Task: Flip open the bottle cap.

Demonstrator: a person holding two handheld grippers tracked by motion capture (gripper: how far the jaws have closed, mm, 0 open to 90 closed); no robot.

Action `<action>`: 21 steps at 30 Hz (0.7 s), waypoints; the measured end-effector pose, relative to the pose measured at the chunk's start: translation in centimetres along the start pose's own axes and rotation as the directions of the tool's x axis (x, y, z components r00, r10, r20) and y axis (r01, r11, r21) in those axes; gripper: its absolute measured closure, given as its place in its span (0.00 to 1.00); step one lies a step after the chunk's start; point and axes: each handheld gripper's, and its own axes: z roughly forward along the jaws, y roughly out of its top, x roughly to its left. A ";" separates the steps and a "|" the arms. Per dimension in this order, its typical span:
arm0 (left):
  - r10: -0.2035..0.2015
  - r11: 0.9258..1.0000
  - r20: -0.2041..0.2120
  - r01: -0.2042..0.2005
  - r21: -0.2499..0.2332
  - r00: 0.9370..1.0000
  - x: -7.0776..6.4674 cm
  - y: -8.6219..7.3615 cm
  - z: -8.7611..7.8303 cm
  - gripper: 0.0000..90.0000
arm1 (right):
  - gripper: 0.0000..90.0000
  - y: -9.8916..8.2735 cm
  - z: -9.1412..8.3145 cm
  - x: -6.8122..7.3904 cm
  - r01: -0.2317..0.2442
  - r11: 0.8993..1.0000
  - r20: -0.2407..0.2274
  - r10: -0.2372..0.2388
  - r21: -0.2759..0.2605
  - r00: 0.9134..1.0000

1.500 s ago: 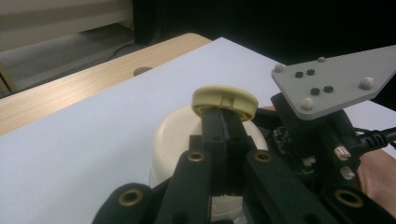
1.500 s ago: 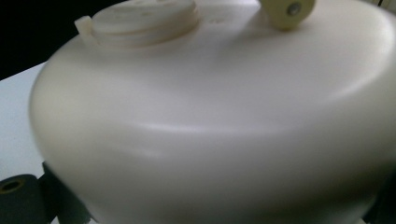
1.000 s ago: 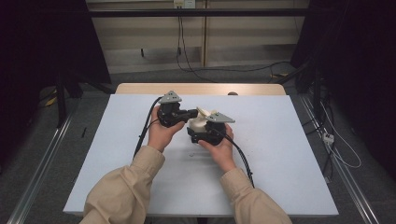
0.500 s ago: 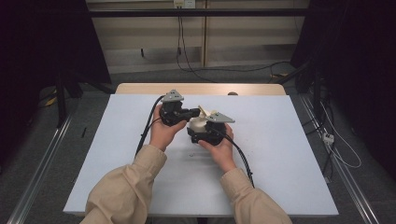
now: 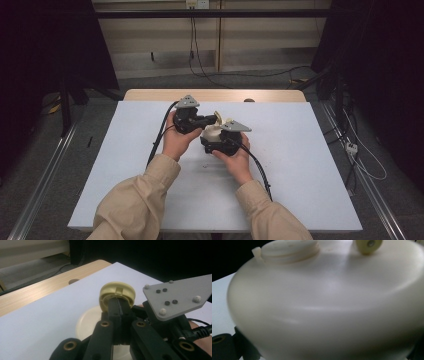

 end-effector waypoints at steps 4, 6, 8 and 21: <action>0.001 1.000 -0.001 -0.001 0.001 1.000 0.0 0.0 0.0 1.00 | 0.05 0.0 0.0 0.0 0.000 1.000 0.000 0.000 0.000 1.000; 0.001 1.000 0.000 -0.001 0.001 1.000 0.0 0.0 0.1 1.00 | 0.05 0.0 0.0 0.0 0.000 1.000 0.001 0.000 0.000 1.000; 0.001 1.000 0.000 -0.001 0.000 1.000 0.0 0.0 0.1 1.00 | 0.05 0.0 0.0 0.0 0.001 1.000 0.002 -0.001 0.000 1.000; 0.000 1.000 0.005 0.000 0.003 1.000 -0.1 0.2 0.6 1.00 | 0.05 0.0 0.0 0.0 0.003 1.000 0.003 -0.003 0.000 1.000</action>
